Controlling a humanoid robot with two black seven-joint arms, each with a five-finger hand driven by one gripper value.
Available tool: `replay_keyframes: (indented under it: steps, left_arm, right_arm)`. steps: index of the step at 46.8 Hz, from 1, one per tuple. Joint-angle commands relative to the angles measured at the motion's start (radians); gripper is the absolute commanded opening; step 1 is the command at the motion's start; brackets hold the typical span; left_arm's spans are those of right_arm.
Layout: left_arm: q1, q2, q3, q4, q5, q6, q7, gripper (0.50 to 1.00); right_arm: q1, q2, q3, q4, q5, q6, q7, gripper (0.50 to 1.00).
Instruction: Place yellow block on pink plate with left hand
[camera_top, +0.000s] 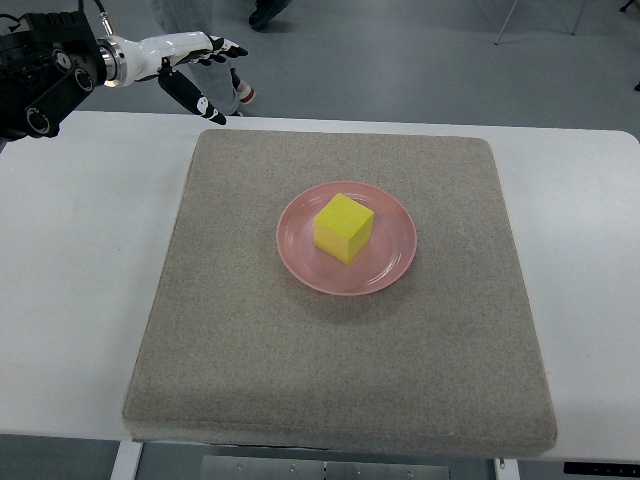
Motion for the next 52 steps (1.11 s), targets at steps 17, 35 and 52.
replay_keyframes:
  steps: [17, 35, 52]
  left_arm:
    - [0.044, -0.008, -0.002, 0.110, -0.391, 0.100, 0.101, 0.990]
    - [0.101, -0.009, -0.086, 0.110, -0.772, 0.183, 0.134, 0.988]
    - [0.184, -0.011, -0.478, 0.122, -0.818, 0.209, 0.135, 0.984]
  right_arm:
    - [0.000, 0.000, 0.000, 0.000, 0.000, 0.000, 0.000, 0.924]
    - [-0.001, 0.000, -0.001, 0.000, 0.000, 0.000, 0.000, 0.924]
    - [0.000, 0.000, 0.000, 0.000, 0.000, 0.000, 0.000, 0.924]
